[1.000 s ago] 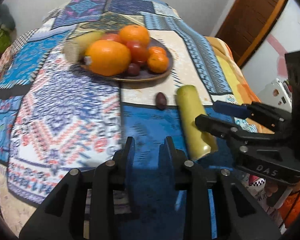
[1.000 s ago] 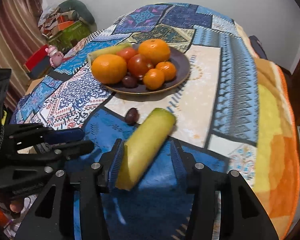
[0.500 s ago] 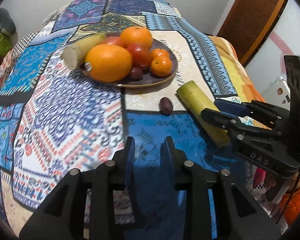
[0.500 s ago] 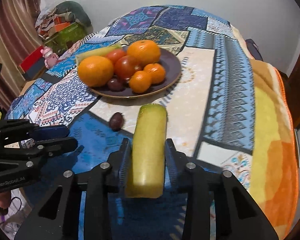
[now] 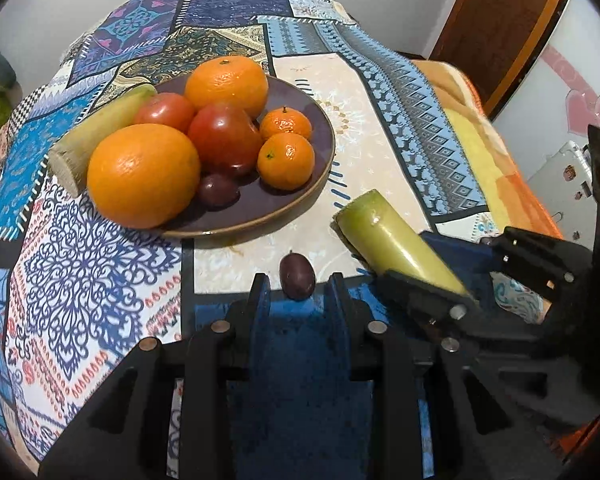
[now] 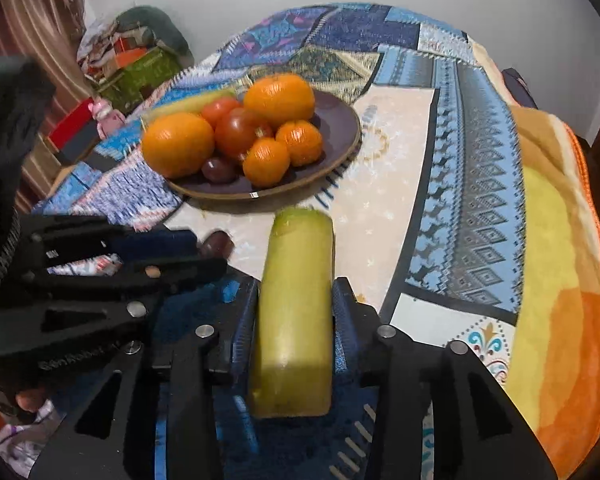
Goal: Organize fruits
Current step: 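Lift the cucumber with the right tool while the left tool grasps the plum, then carry the cucumber onto the plate with the right tool while the left tool lowers the plum there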
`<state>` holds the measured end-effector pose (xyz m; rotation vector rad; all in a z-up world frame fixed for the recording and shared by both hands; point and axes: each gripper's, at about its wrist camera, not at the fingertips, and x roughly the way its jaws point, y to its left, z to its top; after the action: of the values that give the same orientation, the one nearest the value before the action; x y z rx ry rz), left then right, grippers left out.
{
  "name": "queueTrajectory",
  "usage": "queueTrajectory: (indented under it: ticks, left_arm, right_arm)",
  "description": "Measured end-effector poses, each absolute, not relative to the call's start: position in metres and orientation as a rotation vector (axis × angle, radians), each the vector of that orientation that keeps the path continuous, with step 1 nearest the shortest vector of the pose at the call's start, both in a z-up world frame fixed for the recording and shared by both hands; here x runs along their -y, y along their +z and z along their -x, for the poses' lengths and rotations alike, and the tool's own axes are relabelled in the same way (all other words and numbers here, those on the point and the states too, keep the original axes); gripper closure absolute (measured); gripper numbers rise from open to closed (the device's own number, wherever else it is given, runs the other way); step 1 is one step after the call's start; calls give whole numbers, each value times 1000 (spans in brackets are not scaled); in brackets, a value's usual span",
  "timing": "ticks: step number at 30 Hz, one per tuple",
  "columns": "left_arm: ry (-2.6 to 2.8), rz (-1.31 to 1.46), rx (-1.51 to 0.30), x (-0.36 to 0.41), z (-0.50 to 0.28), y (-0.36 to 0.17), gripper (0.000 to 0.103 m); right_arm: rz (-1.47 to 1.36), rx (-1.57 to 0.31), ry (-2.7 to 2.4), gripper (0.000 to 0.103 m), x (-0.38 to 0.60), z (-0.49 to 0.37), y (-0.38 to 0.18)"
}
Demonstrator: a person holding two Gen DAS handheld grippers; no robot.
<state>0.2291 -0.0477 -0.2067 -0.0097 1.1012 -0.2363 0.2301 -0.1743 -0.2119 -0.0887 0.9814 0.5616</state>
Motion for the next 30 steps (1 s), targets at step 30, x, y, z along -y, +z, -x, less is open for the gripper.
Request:
queueTrajectory:
  ticks: [30]
  left_arm:
    - [-205, 35, -944, 17, -224, -153, 88]
  right_arm:
    - [77, -895, 559, 68, 185, -240, -193]
